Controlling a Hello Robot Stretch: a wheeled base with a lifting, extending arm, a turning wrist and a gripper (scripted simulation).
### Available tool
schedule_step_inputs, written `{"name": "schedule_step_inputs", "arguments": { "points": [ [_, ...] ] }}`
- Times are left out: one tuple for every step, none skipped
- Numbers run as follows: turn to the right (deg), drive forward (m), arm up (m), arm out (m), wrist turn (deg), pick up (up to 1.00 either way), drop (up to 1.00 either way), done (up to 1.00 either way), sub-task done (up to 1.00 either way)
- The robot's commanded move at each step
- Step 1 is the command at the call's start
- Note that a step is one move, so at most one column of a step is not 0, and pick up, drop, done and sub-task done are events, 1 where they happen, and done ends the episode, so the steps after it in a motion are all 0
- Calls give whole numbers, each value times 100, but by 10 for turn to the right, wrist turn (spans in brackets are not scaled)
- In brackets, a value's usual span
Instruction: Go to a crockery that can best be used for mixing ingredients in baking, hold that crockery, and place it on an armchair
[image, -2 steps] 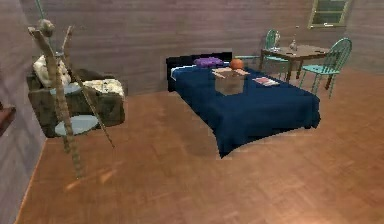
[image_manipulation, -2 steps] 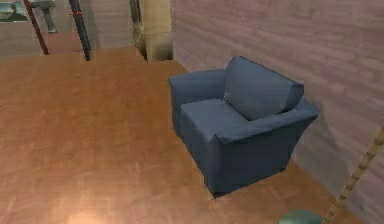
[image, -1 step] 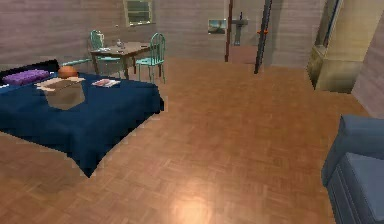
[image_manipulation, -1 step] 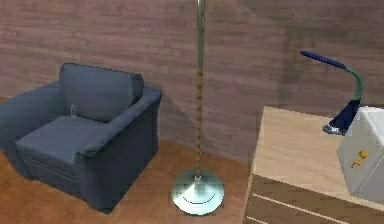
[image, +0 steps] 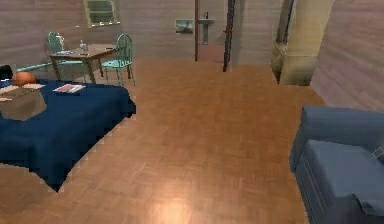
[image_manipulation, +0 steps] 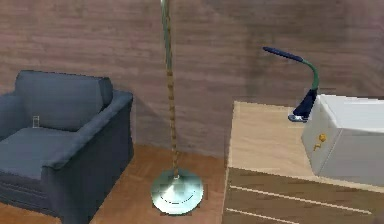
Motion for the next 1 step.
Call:
{"name": "schedule_step_inputs", "arguments": {
  "points": [
    [0,100,0,0,0,0,0,0,0]
  ]
}}
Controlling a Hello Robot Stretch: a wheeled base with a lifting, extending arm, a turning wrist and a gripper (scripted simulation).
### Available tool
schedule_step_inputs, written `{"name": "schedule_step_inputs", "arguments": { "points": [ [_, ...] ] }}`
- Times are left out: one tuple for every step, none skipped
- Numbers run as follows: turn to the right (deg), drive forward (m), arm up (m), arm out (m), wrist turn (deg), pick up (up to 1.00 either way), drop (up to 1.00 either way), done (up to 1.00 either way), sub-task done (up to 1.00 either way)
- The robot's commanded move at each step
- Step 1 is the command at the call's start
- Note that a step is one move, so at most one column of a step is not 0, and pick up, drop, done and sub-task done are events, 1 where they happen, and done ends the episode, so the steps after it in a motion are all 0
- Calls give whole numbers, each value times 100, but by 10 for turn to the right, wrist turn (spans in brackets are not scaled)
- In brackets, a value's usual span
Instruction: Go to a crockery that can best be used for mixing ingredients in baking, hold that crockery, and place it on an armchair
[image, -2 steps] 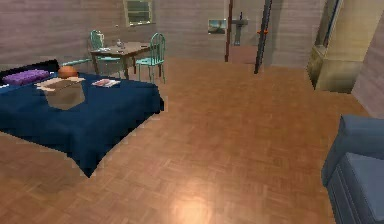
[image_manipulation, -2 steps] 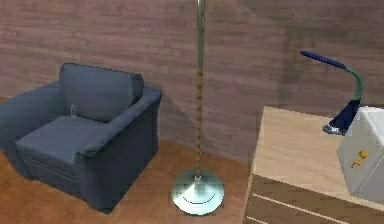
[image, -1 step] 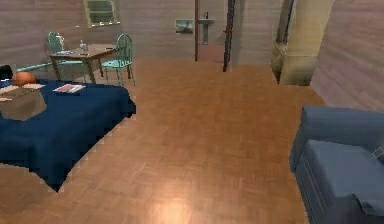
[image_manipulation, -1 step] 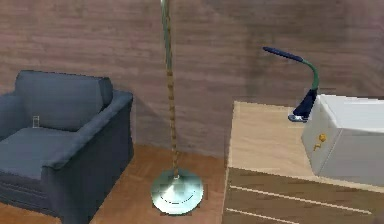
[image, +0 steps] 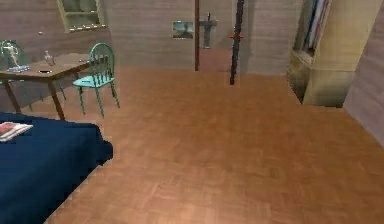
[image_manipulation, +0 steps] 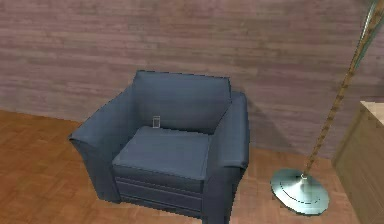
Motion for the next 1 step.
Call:
{"name": "schedule_step_inputs", "arguments": {
  "points": [
    [30,0,0,0,0,0,0,0,0]
  ]
}}
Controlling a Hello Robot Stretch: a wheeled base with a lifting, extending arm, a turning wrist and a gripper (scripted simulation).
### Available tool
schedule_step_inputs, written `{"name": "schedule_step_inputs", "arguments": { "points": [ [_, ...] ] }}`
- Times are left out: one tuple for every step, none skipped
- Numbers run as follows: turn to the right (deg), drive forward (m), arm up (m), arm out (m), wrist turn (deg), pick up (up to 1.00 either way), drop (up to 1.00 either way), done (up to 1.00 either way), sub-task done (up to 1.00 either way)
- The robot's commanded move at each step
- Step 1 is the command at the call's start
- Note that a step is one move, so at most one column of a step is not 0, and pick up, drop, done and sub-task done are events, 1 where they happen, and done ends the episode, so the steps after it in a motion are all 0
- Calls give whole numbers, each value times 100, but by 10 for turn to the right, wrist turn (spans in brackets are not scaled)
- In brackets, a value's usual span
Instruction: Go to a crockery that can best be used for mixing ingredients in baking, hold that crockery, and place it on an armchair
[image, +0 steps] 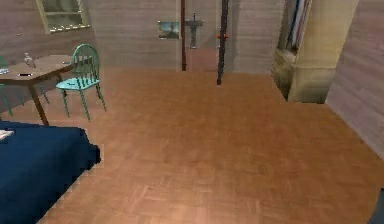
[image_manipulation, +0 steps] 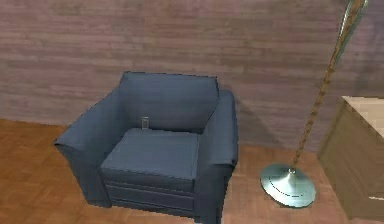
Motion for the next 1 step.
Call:
{"name": "schedule_step_inputs", "arguments": {
  "points": [
    [0,100,0,0,0,0,0,0,0]
  ]
}}
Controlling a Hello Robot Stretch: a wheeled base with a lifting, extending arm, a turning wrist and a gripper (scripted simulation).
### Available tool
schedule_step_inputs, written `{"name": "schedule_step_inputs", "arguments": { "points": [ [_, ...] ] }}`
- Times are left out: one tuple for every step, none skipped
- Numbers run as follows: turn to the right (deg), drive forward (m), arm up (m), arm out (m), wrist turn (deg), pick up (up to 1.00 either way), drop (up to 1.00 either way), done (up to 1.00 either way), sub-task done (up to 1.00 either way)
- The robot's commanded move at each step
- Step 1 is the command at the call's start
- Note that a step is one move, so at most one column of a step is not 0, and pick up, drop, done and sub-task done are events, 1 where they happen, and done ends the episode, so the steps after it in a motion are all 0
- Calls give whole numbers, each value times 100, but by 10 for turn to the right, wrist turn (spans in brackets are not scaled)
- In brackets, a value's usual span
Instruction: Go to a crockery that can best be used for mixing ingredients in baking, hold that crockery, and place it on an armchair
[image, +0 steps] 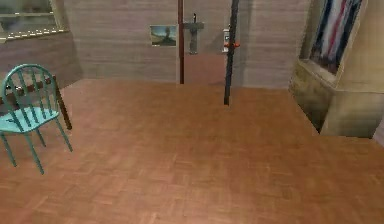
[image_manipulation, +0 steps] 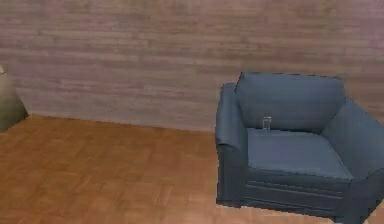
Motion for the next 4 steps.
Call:
{"name": "schedule_step_inputs", "arguments": {
  "points": [
    [0,100,0,0,0,0,0,0,0],
    [0,100,0,0,0,0,0,0,0],
    [0,100,0,0,0,0,0,0,0],
    [180,0,0,0,0,0,0,0,0]
  ]
}}
